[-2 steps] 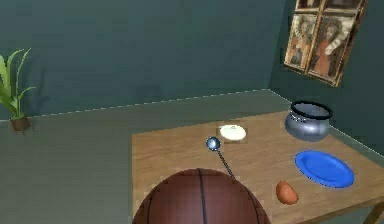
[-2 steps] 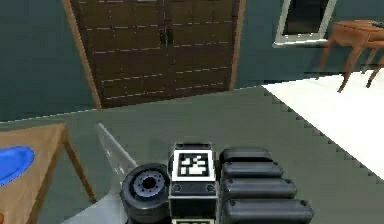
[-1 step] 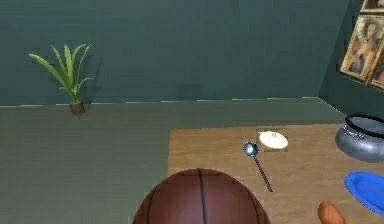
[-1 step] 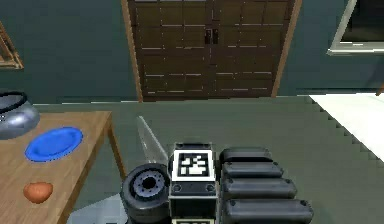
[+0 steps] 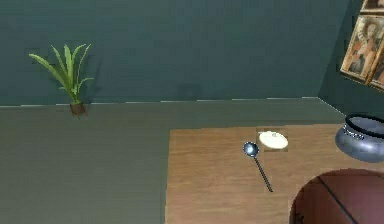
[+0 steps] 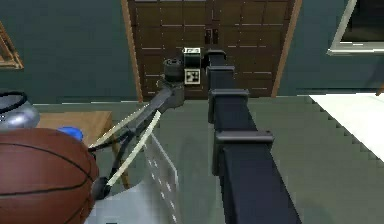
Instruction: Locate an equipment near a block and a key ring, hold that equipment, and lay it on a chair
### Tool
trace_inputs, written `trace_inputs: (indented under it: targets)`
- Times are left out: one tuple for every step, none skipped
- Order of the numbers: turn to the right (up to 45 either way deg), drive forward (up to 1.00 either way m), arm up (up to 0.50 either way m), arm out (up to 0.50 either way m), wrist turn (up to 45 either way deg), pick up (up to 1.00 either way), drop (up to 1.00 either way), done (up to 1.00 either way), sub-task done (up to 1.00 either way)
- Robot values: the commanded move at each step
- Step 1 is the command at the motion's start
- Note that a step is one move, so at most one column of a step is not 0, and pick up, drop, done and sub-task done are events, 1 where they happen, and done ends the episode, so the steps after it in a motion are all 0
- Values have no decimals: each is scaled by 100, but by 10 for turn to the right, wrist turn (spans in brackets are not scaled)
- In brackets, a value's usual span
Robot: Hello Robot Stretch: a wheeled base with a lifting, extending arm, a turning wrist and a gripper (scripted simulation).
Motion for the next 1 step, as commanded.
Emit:
trace_inputs:
  targets:
    - [0,0,0,0,390,0,0,0,0]
